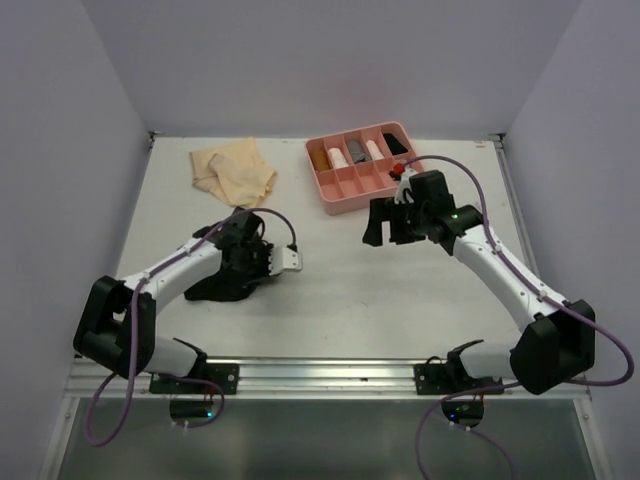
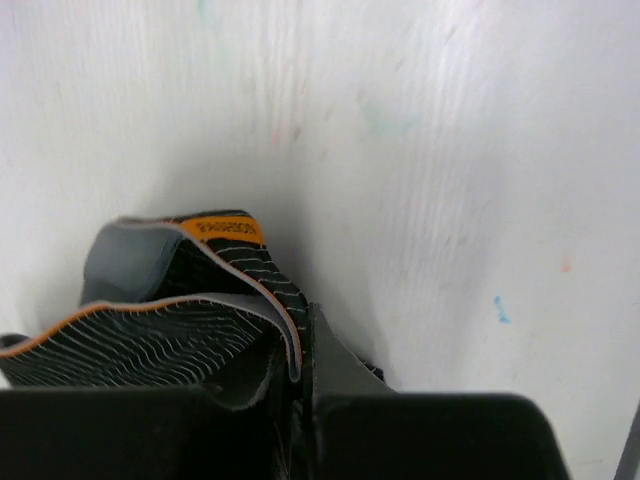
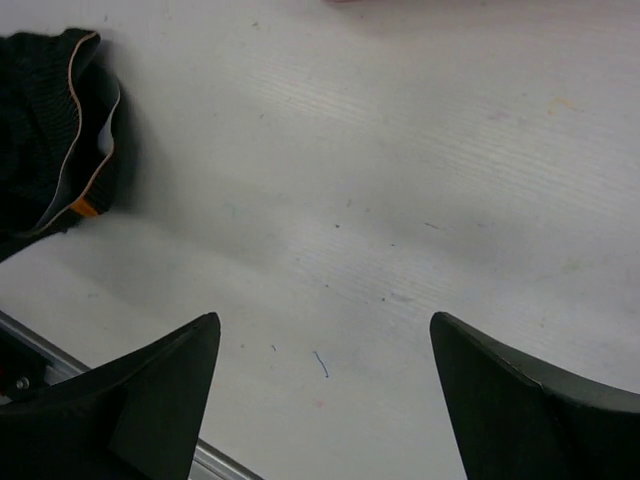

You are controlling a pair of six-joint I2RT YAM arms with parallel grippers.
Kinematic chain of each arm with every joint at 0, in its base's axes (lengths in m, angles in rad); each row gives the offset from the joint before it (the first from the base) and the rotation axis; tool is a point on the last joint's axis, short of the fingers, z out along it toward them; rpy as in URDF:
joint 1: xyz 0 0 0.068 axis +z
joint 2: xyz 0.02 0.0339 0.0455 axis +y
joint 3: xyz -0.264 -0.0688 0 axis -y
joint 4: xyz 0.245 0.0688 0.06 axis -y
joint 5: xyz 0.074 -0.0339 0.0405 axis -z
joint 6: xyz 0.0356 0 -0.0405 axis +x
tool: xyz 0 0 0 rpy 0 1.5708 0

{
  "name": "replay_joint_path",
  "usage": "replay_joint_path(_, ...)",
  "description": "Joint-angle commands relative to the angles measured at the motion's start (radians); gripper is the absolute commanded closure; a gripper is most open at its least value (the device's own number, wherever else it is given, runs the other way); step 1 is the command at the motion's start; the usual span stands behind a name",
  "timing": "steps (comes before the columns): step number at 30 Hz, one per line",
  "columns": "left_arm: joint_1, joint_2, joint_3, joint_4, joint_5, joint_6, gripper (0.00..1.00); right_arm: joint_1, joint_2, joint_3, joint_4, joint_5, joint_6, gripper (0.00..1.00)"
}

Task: Roll the underwear
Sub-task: Move the underwear to the center of the board

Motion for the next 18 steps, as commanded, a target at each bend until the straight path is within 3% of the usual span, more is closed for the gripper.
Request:
replay_joint_path(1, -0.135, 0.020, 0.149, -0.134, 0.206, 0.082, 0.99, -0.107, -0.060, -0.034, 0.026, -0.016, 0.025, 0.10)
replay_joint_path(5, -0.298, 0.039, 0.255, -0.368, 0.332, 0.180, 0.99, -0.153, -0.076, -0.035, -0.002, -0.025, -0.023, 0.11)
replay_joint_path(9, -0.324, -0.006, 0.465, -0.552, 0.521, 0.247, 1.00, -0.154, -0.076, -0.031, -0.031, -0.032, -0.045, 0.11)
replay_joint_path(10, -0.323, -0.015, 0.575, -0.582, 0.550, 0.243, 1.00, -0.156, -0.080, -0.031, -0.029, -0.026, -0.047, 0.11)
replay_joint_path(14, -0.258, -0.046, 0.736, -0.557, 0.671, -0.009, 1.00, -0.157, -0.079, -0.020, -0.029, -0.003, -0.057, 0.10)
replay_joint_path(16, -0.182, -0.012, 0.733, -0.562, 0.679, -0.055, 1.00, -0.159, -0.070, -0.012, -0.028, -0.014, -0.057, 0.10)
replay_joint_path(18, -0.145, 0.034, 0.689, -0.486, 0.606, -0.192, 1.00, -0.161, -0.042, 0.003, -0.026, -0.037, -0.062, 0.10)
